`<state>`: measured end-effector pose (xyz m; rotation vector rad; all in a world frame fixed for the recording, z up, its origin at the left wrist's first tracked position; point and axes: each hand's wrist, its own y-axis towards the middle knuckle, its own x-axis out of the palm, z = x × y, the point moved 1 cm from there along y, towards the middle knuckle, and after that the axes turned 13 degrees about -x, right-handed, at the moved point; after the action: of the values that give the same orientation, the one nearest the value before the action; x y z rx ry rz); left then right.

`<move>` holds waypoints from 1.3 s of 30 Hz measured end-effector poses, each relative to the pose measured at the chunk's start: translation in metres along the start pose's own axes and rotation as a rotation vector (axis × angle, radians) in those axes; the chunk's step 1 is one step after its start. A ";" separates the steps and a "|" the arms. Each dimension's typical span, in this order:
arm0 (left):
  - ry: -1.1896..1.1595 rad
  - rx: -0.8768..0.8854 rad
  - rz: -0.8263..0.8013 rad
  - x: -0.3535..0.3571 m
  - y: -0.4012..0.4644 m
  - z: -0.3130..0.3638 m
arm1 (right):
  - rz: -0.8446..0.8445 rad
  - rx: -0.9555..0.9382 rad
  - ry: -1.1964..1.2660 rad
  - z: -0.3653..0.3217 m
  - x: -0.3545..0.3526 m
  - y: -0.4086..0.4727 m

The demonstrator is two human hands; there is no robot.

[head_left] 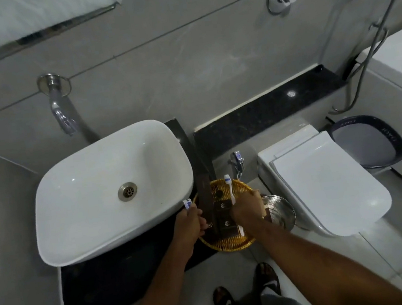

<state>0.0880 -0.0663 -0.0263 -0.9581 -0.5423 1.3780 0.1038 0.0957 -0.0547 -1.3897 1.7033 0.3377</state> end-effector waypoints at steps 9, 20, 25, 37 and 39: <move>0.066 -0.004 -0.090 0.004 -0.011 0.009 | 0.124 -0.108 0.014 0.002 -0.001 -0.005; 0.274 0.023 -0.514 0.039 -0.023 0.018 | -0.302 -0.506 0.222 0.006 -0.088 -0.006; 0.646 0.276 -0.357 0.056 -0.021 0.018 | -0.154 -0.584 0.189 0.022 -0.086 -0.019; 1.490 0.689 0.369 0.009 0.017 -0.034 | 0.189 -0.361 0.277 0.078 -0.009 -0.020; 1.539 0.714 0.377 0.005 0.018 -0.037 | 0.187 -0.285 0.266 0.084 0.004 -0.019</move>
<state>0.1085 -0.0719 -0.0618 -1.2010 1.2396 0.6615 0.1593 0.1437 -0.0995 -1.5360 2.0741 0.5362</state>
